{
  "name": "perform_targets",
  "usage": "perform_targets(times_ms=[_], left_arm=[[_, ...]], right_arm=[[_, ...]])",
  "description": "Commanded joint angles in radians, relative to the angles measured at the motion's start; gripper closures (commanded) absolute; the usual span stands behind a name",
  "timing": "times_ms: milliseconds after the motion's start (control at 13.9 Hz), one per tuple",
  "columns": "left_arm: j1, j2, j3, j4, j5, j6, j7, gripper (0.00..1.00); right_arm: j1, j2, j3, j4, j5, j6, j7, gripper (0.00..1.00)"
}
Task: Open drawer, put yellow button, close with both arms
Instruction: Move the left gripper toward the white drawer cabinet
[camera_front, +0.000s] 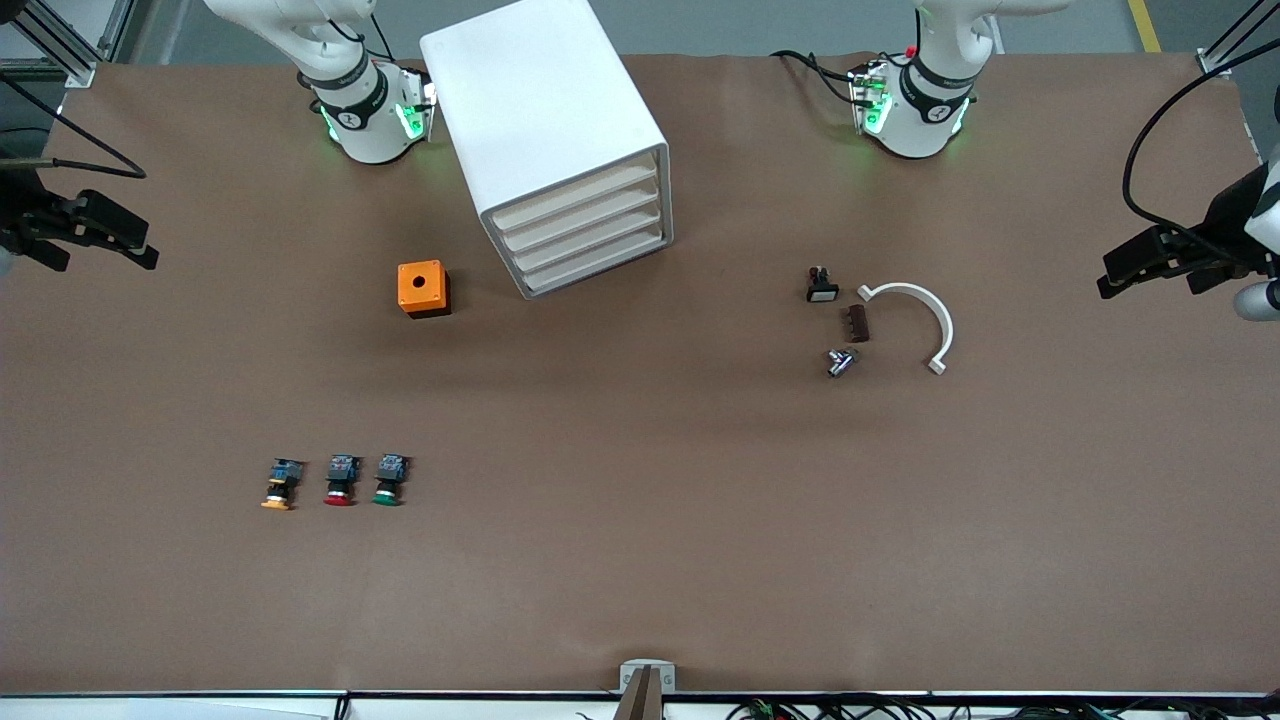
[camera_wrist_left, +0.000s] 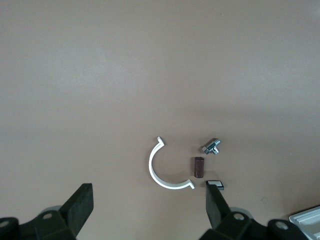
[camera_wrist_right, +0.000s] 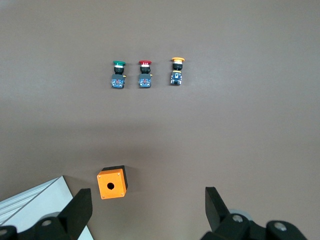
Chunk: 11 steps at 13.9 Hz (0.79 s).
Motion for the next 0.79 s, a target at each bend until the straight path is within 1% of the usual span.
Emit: perform_targets(times_ms=[0,430,502,717], left_arm=[[0.006,0.008,-0.005,0.019,-0.006,0.001,-0.003,0.01],[0.01,0.022,-0.003,0.025,-0.01,0.001,0.005,0.01],[0.01,0.022,-0.003,0.026,-0.045,0.001,0.007,0.01],[0.012,0.022,0.0,0.026,-0.211,-0.002,0.001,0.01]], right_arm=[[0.001,-0.026,0.005,-0.023,-0.009,0.002,0.011,0.0],[0.001,-0.026,0.005,-0.023,-0.009,0.002,0.011,0.0],[0.001,-0.026,0.005,-0.023,-0.009,0.0,0.011,0.0],[0.003,-0.026,0.005,-0.023,-0.009,0.002,0.011,0.0]])
